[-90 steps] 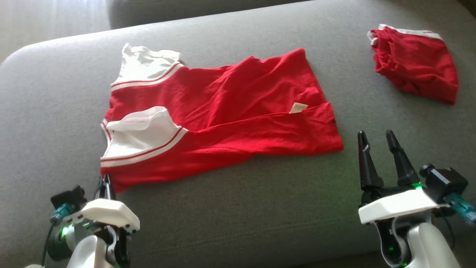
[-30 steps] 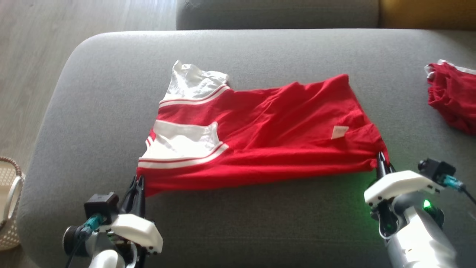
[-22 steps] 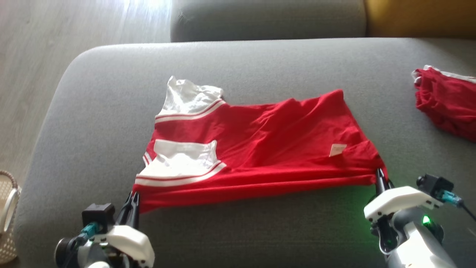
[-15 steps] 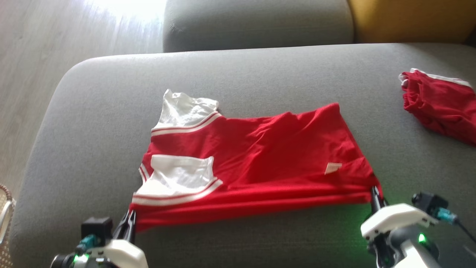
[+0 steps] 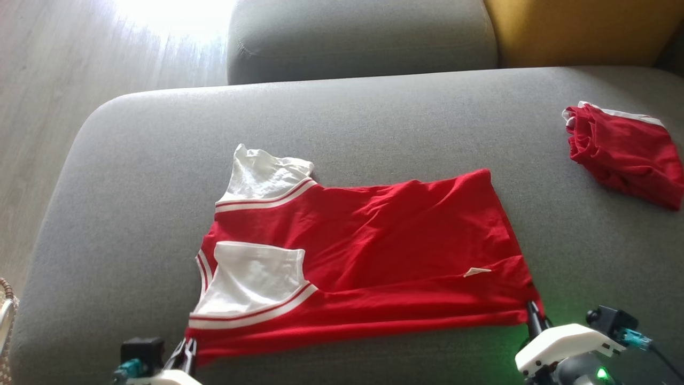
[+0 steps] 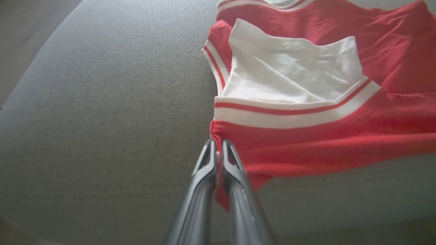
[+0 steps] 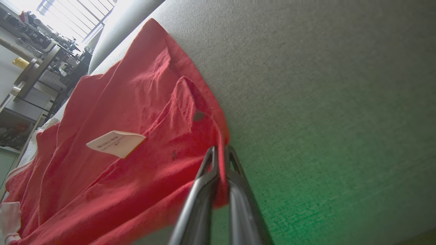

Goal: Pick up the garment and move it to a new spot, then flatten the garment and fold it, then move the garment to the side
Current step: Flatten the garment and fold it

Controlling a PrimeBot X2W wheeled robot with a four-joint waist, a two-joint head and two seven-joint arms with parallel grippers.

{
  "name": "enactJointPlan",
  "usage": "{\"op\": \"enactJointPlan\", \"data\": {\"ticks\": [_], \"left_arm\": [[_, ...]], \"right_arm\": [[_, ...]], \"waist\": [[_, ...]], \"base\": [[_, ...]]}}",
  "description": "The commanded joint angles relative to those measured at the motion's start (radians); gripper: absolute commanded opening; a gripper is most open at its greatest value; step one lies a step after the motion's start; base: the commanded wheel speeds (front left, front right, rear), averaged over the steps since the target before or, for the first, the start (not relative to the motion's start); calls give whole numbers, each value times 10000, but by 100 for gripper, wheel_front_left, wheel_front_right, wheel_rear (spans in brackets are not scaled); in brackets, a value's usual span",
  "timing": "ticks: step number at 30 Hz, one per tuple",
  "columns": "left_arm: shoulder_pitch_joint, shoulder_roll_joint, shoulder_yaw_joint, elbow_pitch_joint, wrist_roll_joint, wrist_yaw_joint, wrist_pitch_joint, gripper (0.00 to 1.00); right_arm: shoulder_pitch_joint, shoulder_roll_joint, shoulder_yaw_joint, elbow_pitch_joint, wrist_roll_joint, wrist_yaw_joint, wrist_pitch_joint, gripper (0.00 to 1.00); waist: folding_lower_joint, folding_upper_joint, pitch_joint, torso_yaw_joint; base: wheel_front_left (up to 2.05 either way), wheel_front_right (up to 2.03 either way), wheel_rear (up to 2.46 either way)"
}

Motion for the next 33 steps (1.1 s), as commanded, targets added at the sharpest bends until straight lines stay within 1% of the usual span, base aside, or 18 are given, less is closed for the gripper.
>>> {"op": "enactJointPlan", "data": {"ticks": [1, 2, 6, 8, 10, 14, 16, 19, 23, 26, 29, 33], "left_arm": [[-346, 218, 282, -208, -68, 110, 43, 76], [-347, 178, 284, -180, -123, 119, 98, 100], [-377, 145, 329, -244, -199, 252, 202, 100], [-418, 249, 350, -390, -49, 411, 92, 100], [-522, 276, 486, -640, 43, 652, -226, 100], [-799, 90, 824, -1326, 31, 1056, -1240, 100], [-923, -25, 905, -1590, 9, 1105, -1808, 100], [-1113, -129, 1183, -1963, 55, 1284, -2353, 100], [-1130, -299, 1446, -2686, 103, 1210, -2528, 100], [-985, -507, 1675, -3116, 260, 1204, -2538, 100], [-729, -776, 1808, -3364, 371, 1133, -2540, 100], [-456, -1094, 1957, -3764, 449, 860, -2542, 100]], "right_arm": [[-264, -1, 71, -290, -88, -4, -68, 100], [-316, -1, -44, -303, -137, -4, -62, 100], [-530, -1, -557, -490, -740, -4, -72, 100], [-620, -1, -840, -721, -1175, -4, -89, 100], [-700, -1, -931, -1229, -1562, -4, -117, 100], [-652, -1, -757, -2893, -1973, -4, -188, 100], [-500, -1, -448, -3886, -2349, -4, -211, 100], [-172, -1, 64, -5377, -2506, -4, -190, 100], [357, -1, 212, -7259, -3318, -4, -263, 100], [796, -1, 111, -8253, -3915, -4, -302, 100], [1289, -1, 102, -8667, -3620, -4, -319, 100], [1767, -1, 435, -8698, -3816, -4, -326, 100]], "waist": [[0, -1, -28, 17], [0, -1, -46, 30], [0, -1, -116, 70], [0, -1, -148, 86], [0, -1, -166, 102], [0, -1, -178, 108], [0, -1, -162, 90], [0, -1, -124, 70], [0, -1, -38, 80], [0, -1, 23, 99], [0, -1, 78, 86], [0, -1, 145, 106]], "base": [[0, 0, 0], [0, 0, 0], [0, 0, 0], [0, 0, 0], [0, 0, 0], [0, 0, 0], [0, 0, 0], [0, 0, 0], [0, 0, 0], [0, 0, 0], [0, 0, 0], [0, 0, 0]]}}
